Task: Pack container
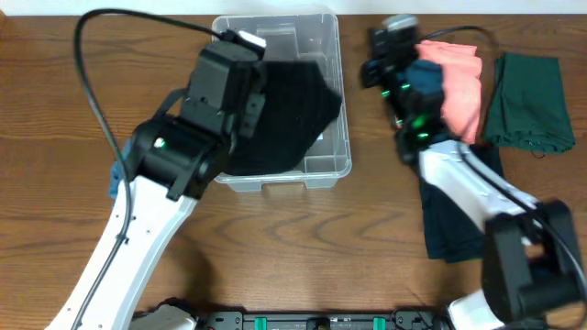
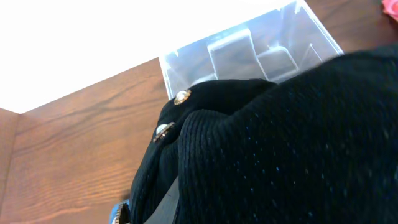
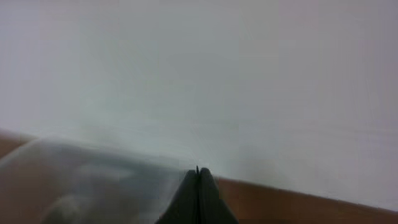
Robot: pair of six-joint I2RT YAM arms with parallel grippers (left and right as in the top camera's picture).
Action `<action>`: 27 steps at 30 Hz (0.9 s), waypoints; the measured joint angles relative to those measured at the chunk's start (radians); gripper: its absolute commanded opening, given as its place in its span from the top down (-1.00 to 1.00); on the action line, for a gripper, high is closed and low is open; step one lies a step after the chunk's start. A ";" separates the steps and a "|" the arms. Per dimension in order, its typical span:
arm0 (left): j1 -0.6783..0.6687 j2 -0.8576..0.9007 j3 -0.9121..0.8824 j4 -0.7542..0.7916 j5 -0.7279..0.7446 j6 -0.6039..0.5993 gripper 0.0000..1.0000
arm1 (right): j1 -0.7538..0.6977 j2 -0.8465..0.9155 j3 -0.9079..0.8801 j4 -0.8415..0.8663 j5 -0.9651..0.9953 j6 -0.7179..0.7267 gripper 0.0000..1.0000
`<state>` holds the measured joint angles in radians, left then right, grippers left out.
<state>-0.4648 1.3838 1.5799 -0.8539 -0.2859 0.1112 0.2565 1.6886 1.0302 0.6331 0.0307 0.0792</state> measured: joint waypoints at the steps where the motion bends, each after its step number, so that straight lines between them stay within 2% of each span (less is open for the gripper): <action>1: 0.000 -0.002 0.000 -0.011 0.010 -0.003 0.88 | -0.028 -0.031 0.000 -0.026 0.026 0.004 0.97; 4: 0.000 0.010 0.000 -0.023 0.048 -0.004 0.88 | -0.124 -0.145 0.002 -0.130 0.080 0.011 0.93; 10: 0.000 0.030 0.000 0.051 0.102 -0.004 0.88 | -0.304 -0.333 0.008 -0.402 0.134 0.074 0.24; 11: 0.000 0.035 0.000 0.074 0.104 -0.006 0.88 | -0.320 -0.343 0.008 -0.435 0.135 0.084 -0.08; 13: 0.000 0.052 0.000 0.116 0.108 -0.007 0.88 | -0.344 -0.349 0.008 -0.490 0.131 0.102 -0.98; 19: 0.002 0.211 0.000 0.233 0.119 -0.011 0.88 | -0.348 -0.348 0.007 -0.605 0.116 0.115 -0.99; 23: 0.006 0.313 0.000 0.259 0.122 -0.016 0.88 | -0.348 -0.348 0.007 -0.637 0.116 0.119 -0.98; 27: 0.006 0.313 0.000 0.262 0.122 -0.032 0.88 | -0.348 -0.348 0.007 -0.694 0.115 0.122 -0.98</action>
<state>-0.4583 1.6970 1.5799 -0.5922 -0.1635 0.0795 -0.0914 1.3407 1.0370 -0.0612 0.1459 0.2008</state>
